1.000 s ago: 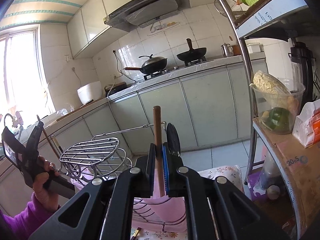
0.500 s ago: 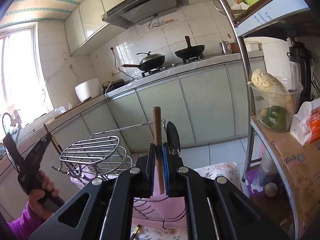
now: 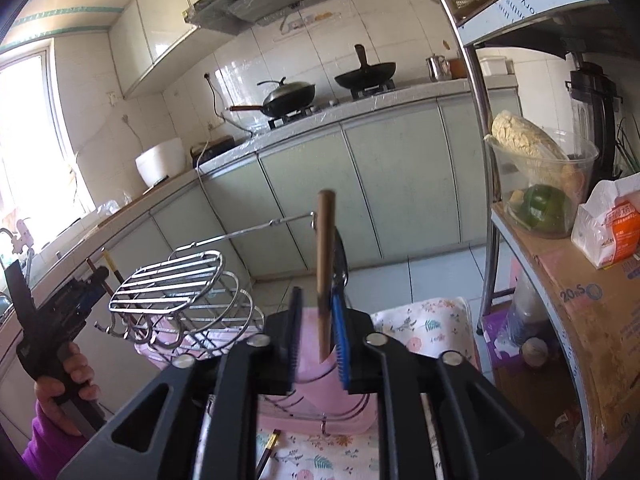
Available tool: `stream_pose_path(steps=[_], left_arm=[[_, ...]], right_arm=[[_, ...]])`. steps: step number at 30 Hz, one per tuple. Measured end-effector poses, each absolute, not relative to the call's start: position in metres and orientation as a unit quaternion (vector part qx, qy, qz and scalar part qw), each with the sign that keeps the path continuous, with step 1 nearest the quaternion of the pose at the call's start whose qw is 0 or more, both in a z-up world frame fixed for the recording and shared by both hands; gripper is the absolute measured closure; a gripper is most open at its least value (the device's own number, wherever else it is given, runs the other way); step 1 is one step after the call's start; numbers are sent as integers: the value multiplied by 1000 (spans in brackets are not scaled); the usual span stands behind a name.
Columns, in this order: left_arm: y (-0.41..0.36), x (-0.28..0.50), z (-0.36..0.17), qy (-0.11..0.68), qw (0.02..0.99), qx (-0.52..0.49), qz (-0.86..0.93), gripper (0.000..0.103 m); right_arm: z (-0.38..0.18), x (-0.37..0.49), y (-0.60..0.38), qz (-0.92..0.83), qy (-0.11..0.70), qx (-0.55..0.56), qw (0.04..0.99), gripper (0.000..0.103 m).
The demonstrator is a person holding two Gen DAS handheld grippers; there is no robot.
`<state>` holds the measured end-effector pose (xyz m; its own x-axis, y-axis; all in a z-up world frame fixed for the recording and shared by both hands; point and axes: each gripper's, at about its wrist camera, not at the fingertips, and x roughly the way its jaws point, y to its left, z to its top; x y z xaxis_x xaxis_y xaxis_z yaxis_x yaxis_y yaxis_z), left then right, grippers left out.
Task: Organize utensils
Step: 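Lower chopsticks into the pink cup and open both grippers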
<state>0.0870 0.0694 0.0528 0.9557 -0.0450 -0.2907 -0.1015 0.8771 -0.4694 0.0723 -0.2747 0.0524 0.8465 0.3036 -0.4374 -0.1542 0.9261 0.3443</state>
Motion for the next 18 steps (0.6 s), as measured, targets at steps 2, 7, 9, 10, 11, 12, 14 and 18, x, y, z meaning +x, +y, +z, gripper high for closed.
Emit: stream_pose_path(steps=[2,7,9,10,11,12,14,18], left_arm=[[76,84,53,155,954,-258,14,58],[84,68,54,164,953,-254,21,57],[83,61,55,167,954,-247,22,57],[82,57,55,168,955,-242,21,57],[81,52,54,170,957,-236,20,57],[79,47,53,172,958,-230,20,57],[73,39,51,179,960,-217,18,57],[61,25,43,197,960,-200,10,57]], right_arm=[[52,67,-275,120,247,151,950,68],[52,52,-281,109,241,164,950,68],[51,43,-285,106,239,172,950,68],[49,40,-285,106,240,174,949,68],[48,37,-286,106,241,177,948,68],[46,34,-286,106,243,179,948,68],[44,27,-286,109,246,181,946,68],[36,12,-281,121,251,177,944,68]])
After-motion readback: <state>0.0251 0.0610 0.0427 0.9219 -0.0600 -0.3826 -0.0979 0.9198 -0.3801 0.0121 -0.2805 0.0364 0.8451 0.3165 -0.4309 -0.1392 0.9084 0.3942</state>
